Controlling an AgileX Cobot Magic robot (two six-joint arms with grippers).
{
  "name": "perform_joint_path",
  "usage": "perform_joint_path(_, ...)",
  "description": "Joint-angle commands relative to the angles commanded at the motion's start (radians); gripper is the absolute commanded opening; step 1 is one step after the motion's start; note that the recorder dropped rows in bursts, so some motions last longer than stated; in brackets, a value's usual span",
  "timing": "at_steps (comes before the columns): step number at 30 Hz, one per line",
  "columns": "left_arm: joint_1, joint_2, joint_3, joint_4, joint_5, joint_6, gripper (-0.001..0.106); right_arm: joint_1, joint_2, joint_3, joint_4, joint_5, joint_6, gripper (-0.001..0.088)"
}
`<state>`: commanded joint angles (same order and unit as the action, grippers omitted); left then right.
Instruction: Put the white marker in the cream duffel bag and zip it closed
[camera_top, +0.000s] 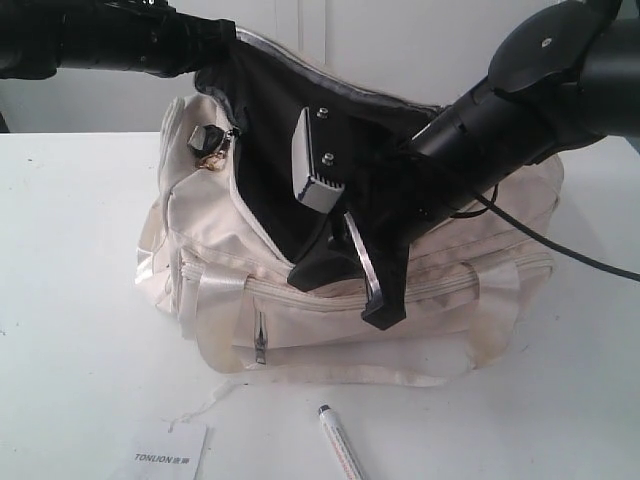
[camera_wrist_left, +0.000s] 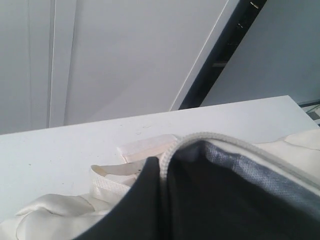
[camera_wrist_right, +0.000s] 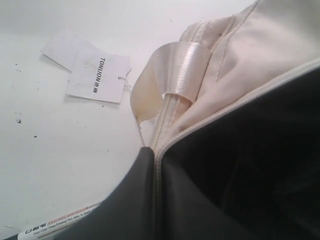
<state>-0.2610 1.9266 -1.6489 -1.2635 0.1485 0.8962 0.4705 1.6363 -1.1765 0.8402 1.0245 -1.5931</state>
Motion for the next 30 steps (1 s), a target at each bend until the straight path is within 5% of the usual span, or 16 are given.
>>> perform_joint_path(8,0.0,0.0,0.0,0.0,0.0,0.0,0.0,0.0,0.0,0.0,0.0,-0.041,0.0,0.0012)
perform_joint_path(22,0.0,0.0,0.0,0.0,0.0,0.0,0.0,0.0,0.0,0.0,0.0,-0.092,0.024,0.0471)
perform_joint_path(30,0.0,0.0,0.0,0.0,0.0,0.0,0.0,0.0,-0.059,0.0,0.0,-0.204,0.11,0.0506)
